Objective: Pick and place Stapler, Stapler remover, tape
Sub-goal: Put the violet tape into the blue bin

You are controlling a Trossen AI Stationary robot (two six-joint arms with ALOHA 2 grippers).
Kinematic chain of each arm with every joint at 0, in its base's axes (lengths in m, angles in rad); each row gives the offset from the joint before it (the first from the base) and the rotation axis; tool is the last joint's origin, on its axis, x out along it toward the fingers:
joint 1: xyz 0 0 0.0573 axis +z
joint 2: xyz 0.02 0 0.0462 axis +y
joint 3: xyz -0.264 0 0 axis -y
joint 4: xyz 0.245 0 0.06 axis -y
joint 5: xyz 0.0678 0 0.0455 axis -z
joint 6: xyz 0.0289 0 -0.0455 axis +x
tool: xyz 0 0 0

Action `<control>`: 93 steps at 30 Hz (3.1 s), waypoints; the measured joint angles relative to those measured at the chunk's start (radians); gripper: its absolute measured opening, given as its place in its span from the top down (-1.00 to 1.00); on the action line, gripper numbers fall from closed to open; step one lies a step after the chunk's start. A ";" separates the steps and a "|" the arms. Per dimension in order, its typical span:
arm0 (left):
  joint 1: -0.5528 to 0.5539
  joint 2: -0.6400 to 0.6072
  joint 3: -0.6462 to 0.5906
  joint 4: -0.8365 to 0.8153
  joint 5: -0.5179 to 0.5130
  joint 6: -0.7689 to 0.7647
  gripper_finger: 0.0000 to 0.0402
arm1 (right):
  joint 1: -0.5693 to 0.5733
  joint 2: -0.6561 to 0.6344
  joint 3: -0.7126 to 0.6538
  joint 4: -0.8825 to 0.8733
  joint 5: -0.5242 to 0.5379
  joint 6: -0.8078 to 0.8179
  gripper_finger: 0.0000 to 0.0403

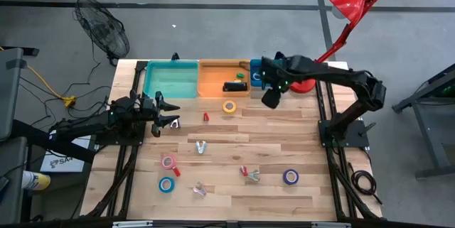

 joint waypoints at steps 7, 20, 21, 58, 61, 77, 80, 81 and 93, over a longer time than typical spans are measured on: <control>0.000 0.000 0.000 0.000 0.000 0.000 0.12 | 0.197 -0.011 0.000 0.001 0.076 0.171 0.15; 0.000 0.000 0.000 0.000 0.000 0.000 0.12 | 0.554 -0.011 -0.046 0.025 0.167 0.554 0.15; 0.000 0.000 0.000 0.000 0.000 0.000 0.12 | 0.579 -0.011 -0.062 0.028 0.157 0.591 0.15; 0.000 0.000 0.000 0.000 0.000 0.000 0.12 | 1.142 -0.009 -0.426 0.286 -0.078 1.683 0.15; 0.000 0.000 0.000 0.000 0.000 0.000 0.12 | 1.153 -0.005 -0.426 0.286 -0.067 1.706 0.15; 0.000 0.000 0.000 0.000 0.000 0.000 0.12 | 1.162 0.090 -0.426 0.291 -0.093 1.727 0.15; 0.000 0.000 0.000 0.000 0.000 0.000 0.12 | 1.162 0.101 -0.426 0.295 -0.093 1.727 0.15; 0.000 0.000 0.000 0.000 0.000 0.000 0.12 | 1.162 0.102 -0.426 0.298 -0.092 1.726 0.15; 0.000 0.000 0.000 0.000 0.000 0.000 0.12 | 1.162 0.102 -0.426 0.318 -0.081 1.710 0.52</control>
